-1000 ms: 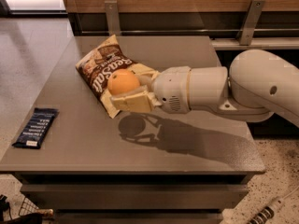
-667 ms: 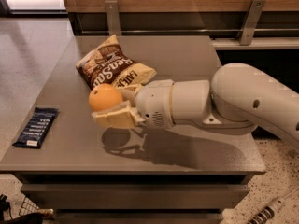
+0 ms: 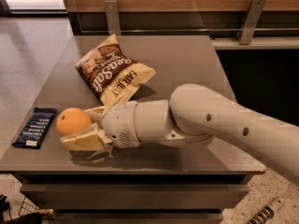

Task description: Move orange near rxbar blueberry

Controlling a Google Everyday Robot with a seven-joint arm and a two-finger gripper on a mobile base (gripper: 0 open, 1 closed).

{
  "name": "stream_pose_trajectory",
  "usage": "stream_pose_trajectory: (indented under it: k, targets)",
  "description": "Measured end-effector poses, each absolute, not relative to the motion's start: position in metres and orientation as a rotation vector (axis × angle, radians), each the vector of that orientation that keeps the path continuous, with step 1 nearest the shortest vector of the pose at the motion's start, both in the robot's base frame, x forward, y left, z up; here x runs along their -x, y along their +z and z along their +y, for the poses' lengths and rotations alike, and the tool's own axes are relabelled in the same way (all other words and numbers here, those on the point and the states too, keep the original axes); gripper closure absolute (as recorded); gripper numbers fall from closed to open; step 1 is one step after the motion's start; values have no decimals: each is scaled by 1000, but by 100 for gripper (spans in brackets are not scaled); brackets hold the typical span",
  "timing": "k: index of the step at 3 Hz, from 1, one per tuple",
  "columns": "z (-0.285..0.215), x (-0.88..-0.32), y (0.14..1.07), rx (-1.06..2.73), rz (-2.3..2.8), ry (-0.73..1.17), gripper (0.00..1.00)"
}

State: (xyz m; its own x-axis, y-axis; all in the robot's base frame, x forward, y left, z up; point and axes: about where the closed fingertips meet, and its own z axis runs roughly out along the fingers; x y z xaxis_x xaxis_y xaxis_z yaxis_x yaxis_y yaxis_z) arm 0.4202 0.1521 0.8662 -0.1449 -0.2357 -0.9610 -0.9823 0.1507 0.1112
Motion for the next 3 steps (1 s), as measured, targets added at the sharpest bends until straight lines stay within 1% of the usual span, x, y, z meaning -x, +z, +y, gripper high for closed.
stream_pose_trajectory:
  k: [1, 2, 3]
  targets:
    - [176, -421, 830, 1197, 1582, 1145, 100]
    - [185, -426, 813, 1173, 1595, 1176, 100]
    - [186, -426, 818, 1172, 1595, 1176, 100]
